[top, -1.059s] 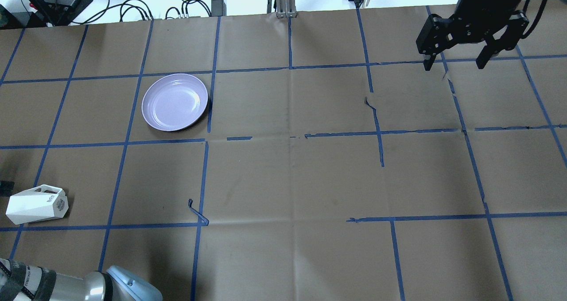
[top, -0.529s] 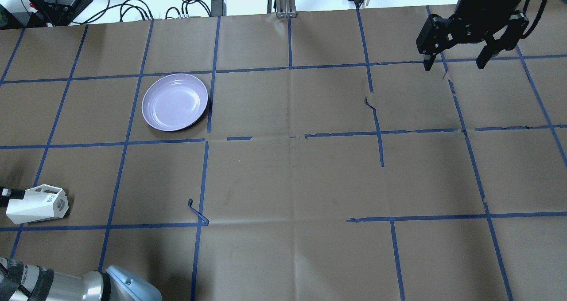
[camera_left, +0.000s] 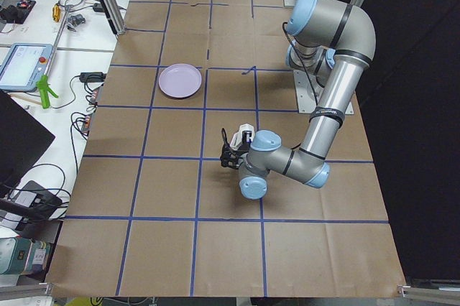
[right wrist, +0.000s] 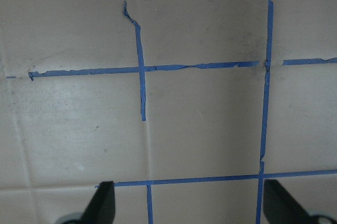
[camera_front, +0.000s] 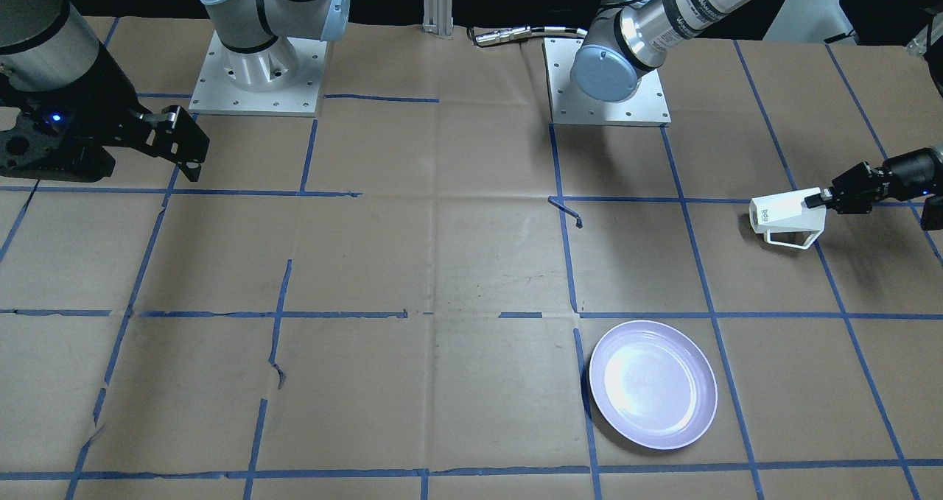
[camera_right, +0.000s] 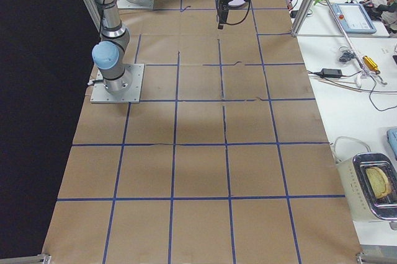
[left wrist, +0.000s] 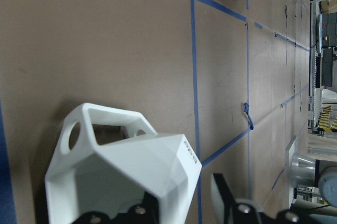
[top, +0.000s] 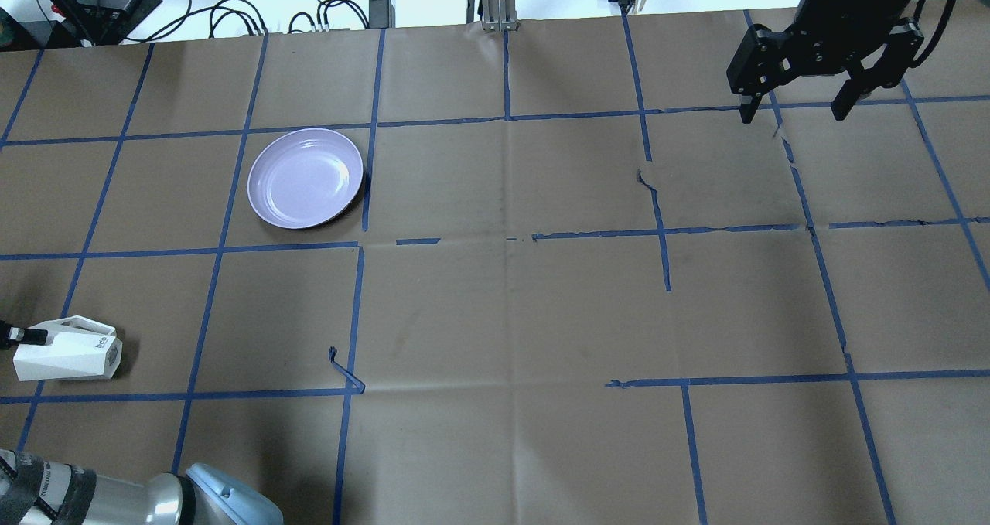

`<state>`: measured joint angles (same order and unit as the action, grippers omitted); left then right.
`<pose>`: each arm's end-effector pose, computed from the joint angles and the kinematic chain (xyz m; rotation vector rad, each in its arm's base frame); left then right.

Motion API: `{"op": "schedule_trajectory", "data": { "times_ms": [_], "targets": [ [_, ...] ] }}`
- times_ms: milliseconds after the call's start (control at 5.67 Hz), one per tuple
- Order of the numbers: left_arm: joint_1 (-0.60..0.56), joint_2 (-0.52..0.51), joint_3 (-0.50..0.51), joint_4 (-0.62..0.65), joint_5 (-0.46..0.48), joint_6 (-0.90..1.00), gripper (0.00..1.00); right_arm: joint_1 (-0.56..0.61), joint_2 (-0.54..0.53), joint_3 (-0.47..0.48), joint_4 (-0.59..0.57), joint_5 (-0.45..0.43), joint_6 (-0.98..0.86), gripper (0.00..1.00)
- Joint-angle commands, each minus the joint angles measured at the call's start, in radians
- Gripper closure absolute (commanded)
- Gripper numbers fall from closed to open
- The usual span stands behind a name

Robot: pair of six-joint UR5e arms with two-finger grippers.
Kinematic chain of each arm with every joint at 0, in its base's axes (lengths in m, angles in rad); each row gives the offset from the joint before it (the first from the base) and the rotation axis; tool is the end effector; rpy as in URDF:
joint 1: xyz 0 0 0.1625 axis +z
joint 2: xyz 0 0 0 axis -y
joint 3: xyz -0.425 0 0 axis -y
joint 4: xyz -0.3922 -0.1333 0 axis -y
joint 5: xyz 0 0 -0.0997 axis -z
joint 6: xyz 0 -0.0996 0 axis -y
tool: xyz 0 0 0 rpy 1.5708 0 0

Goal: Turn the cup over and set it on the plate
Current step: 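Lift the mug with the left gripper, turning it upright toward the plate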

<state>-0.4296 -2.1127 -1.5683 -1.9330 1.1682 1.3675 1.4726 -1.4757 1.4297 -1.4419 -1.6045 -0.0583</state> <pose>0.4243 -0.3839 0.1901 -0.0320 -2.1795 0.0939 0.0780 -0.5335 0.4962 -0.0599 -3.1111 -0.1327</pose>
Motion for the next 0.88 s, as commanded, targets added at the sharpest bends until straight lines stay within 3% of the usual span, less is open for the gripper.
{"op": "schedule_trajectory", "data": {
  "times_ms": [0,353,706],
  "targets": [
    [-0.065,0.109,0.001,0.002,-0.062,-0.049,1.0,0.0,0.0,0.0,0.0,0.0,0.0,0.0],
    [-0.243,0.271,0.001,0.04,-0.056,-0.157,1.0,0.0,0.0,0.0,0.0,0.0,0.0,0.0],
    [-0.505,0.359,-0.009,0.213,-0.041,-0.241,1.0,0.0,0.0,0.0,0.0,0.0,0.0,0.0]
  ]
}}
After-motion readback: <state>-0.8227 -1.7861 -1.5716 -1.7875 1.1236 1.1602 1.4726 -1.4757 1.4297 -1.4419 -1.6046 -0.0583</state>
